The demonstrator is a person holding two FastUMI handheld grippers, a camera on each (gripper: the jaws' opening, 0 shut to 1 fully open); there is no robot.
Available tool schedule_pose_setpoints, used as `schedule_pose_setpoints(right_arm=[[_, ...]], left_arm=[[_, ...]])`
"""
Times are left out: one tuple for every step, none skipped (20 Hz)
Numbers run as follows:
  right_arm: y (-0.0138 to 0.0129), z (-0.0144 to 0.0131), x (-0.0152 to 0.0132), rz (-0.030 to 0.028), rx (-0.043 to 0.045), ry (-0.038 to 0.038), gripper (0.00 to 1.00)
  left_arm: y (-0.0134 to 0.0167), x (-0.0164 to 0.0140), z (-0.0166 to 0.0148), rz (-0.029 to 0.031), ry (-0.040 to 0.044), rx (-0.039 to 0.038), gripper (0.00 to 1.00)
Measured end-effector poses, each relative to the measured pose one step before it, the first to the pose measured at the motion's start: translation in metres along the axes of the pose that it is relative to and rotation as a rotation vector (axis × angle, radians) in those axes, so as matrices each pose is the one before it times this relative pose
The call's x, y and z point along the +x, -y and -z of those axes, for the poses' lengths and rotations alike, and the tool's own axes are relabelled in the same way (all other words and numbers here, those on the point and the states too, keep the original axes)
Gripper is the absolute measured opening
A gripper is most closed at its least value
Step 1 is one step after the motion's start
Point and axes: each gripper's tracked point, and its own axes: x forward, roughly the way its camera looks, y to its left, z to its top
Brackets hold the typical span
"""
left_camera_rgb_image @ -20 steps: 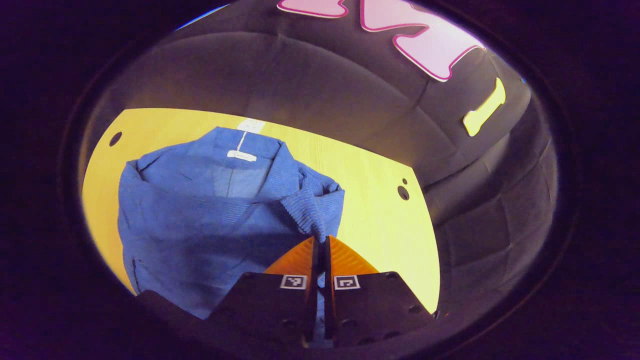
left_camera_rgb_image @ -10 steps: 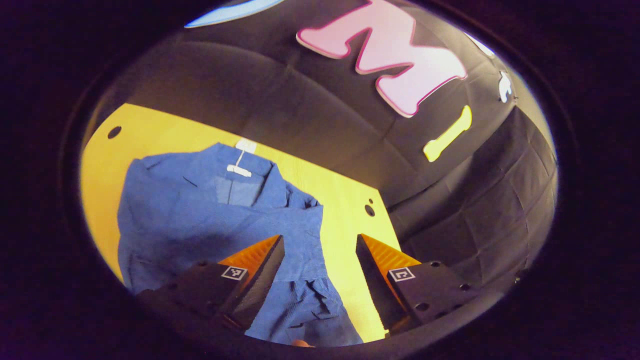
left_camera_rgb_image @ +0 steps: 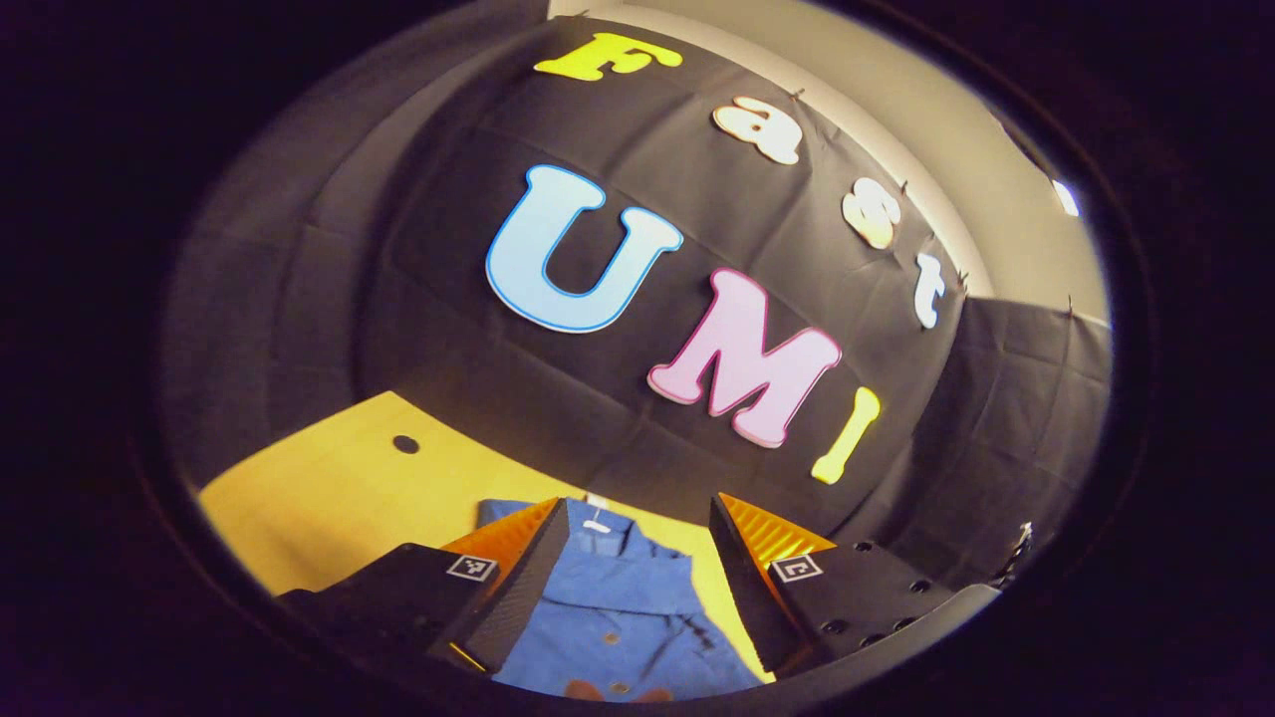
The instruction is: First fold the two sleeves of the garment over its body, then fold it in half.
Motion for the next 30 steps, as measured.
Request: schedule_pose_setpoints(right_arm=[[-0.00824, 0.01612, -0.00489, -0.02663, 0.00153, -0.05627, 0.98], [-0.00357, 0.02196, -0.00177, -0.01711, -0.00687, -0.07755, 0.98], [0.00251, 0.0224, -0.00162, -0.00399, -0.01433, -0.07463, 0.98], [0.00377, 0.02238, 0.00085, 0.0038, -0.00856, -0.0718, 0.99], [0.00285, 0.02096, 0.00318, -0.00257, 0.0057, -0.07138, 1.0], [0.00325, 0.01926, 0.00131, 0.00096, 0.02629, -0.0608, 0.99], [0.00604, 0.01699, 0.00279, 0.00913, 0.03479, -0.05187, 1.0], [0.00636, 0.0088, 0.00338, 0.01541, 0.0318, -0.02655, 1.0], [0.00183, 0.00632, 0.00317, 0.00741, 0.01753, -0.02578, 1.0], [0.00082, 0.00182, 0.00782, 0.00713, 0.00046, -0.0149, 1.0], [0.00027, 0.00747, 0.00788, 0.0023, -0.01407, -0.03517, 1.0], [0.00062, 0.00207, 0.00746, -0.00183, -0.0098, -0.0315, 1.0], [-0.00234, 0.0033, 0.00562, -0.01042, -0.00582, -0.02219, 0.89], [-0.00076, 0.00192, 0.00501, -0.00317, -0.001, -0.01886, 1.0], [0.00126, 0.00339, 0.00254, 0.00192, 0.00184, -0.01446, 1.0], [0.00074, -0.00222, 0.00209, 0.00053, 0.00859, 0.00917, 1.0], [0.00263, -0.00329, 0.00263, 0.00892, 0.00683, 0.00945, 1.0], [0.0039, 0.0004, 0.00113, 0.0125, 0.00089, -0.00814, 0.9], [0.0037, 0.00141, -0.00051, 0.02015, -0.00146, -0.00563, 1.0], [0.00606, -0.00225, 0.00027, 0.01713, 0.0013, 0.00212, 0.9], [0.00445, -0.00164, 0.00145, 0.01322, 0.00803, 0.00344, 0.9], [0.00429, -0.00049, 0.00189, 0.00644, 0.00993, -0.00452, 1.0], [0.00538, 0.00026, 0.00353, 0.00716, 0.00462, -0.00507, 1.0], [-0.00004, 0.00182, 0.00473, -0.00637, 0.00091, -0.01955, 1.0], [-0.00548, 0.00622, 0.00252, -0.02172, -0.0015, -0.03535, 1.0], [-0.00395, -0.00408, 0.00162, -0.0152, 0.0145, 0.0063, 1.0], [-0.00121, -0.00349, 0.0019, 0.00013, 0.00502, -0.00371, 1.0], [-0.00114, -0.00275, -0.00028, -0.00153, 0.00034, -0.00334, 0.98], [-0.00198, -0.00131, 0.00055, 0.00036, -0.00426, -0.00374, 0.99], [-0.00293, -0.00082, 0.00076, -0.00537, -0.01235, -0.00446, 0.87]], left_arm=[[-0.01688, -0.01864, 0.03096, -0.0285, -0.0988, 0.0202, 0.82], [-0.01705, -0.00727, 0.03057, -0.03538, -0.0896, 0.00777, 0.82], [-0.0152, -0.01131, 0.03481, -0.01897, -0.10018, 0.0137, 0.82], [-0.01458, -0.00756, 0.03328, -0.03874, -0.10636, 0.02222, 0.86], [-0.01401, -0.00501, 0.03179, -0.03864, -0.07654, 0.02932, 0.87], [-0.0112, 0.00429, 0.03104, -0.02814, -0.06994, 0.01211, 0.84], [-0.00902, 0.00174, 0.02362, -0.01447, -0.05718, 0.00138, 0.84], [-0.00303, 0.00546, 0.02149, 0.00261, -0.05433, -0.01087, 0.84], [-0.00217, 0.00662, 0.01867, -0.00332, -0.03425, -0.01888, 0.84], [-0.00213, 0.00998, 0.01332, -0.01545, -0.03115, -0.02352, 0.8], [-0.00174, 0.0077, 0.01059, -0.01049, -0.03221, -0.02483, 0.84], [0.00475, -0.00032, 0.00337, -0.00967, -0.02453, -0.01437, 0.83], [0.0006, 0.00113, 0.00241, -0.0125, -0.02184, -0.00177, 0.84], [0.00019, 0.00198, 0.00164, -0.01193, -0.01696, 0.00095, 0.79], [-0.00023, 0.00114, 0.00073, -0.01429, -0.00868, -0.00101, 0.83], [0.00213, 0.00476, 0.00058, -0.00401, -0.00468, -0.00469, 0.83], [-0.0002, 0.00161, 0.00082, -0.00696, -0.00876, -0.01613, 0.83], [0.00032, 0.00145, 0.00152, 0.00063, -0.01224, -0.02001, 0.83], [-0.00086, 0.00194, 0.00176, -0.00285, -0.01492, -0.02101, 0.83], [0.00066, -0.00013, 0.0016, 0.00185, -0.00945, -0.01288, 0.83], [-0.00023, -0.00094, -0.00126, -0.0015, -0.00104, -0.00255, 0.83], [-0.00125, 0.00028, -0.001, -0.00533, 0.00146, 0.00469, 0.83], [0.00011, 0.00047, 0.0006, -0.00196, -0.00246, 0.00448, 0.83], [0.00026, 0.00031, 0.00061, -0.00618, -0.00439, 0.00024, 0.83], [0.00091, 0.00029, -0.00088, 0.00131, -0.00098, 0.00218, 0.83], [-0.00101, -0.00084, -0.00022, -0.0054, -0.00495, 0.00203, 0.83], [-0.00029, 0.00046, 0.00034, -0.00416, -0.00504, 0.00344, 0.83], [-0.00126, -0.00068, 0.00048, -0.00625, -0.00561, 0.00376, 0.83], [0.00023, -0.00028, 0.00069, -0.00254, -0.00409, 0.00332, 0.83], [0.00106, -0.00089, -0.00043, 0.0082, -0.00174, 0.00518, 0.83]])
